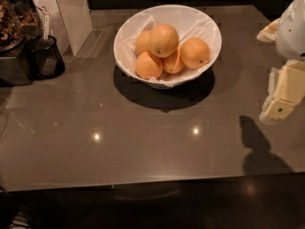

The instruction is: Pick orange from white bowl

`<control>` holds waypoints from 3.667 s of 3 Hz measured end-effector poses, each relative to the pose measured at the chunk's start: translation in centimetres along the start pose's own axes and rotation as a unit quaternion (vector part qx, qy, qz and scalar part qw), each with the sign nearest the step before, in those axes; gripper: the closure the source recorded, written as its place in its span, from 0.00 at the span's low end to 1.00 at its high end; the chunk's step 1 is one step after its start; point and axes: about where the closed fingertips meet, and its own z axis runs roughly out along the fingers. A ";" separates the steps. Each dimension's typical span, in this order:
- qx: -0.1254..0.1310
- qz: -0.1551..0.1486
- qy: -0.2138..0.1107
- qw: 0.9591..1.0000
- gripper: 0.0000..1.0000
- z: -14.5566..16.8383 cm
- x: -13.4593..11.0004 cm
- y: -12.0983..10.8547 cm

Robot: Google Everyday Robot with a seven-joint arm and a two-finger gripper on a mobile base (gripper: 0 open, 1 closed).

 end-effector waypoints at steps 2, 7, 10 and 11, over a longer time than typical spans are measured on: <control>0.001 -0.005 -0.020 1.000 0.00 0.1 -1.3 -1.2; -0.006 -0.096 -0.155 0.983 0.00 2.4 -12.7 -10.8; -0.021 -0.099 -0.170 0.980 0.00 6.1 -15.3 -13.0; -0.033 -0.103 -0.182 0.977 0.00 8.0 -17.1 -14.1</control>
Offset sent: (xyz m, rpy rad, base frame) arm 0.0368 0.0227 0.0080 0.0899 -0.0157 0.0484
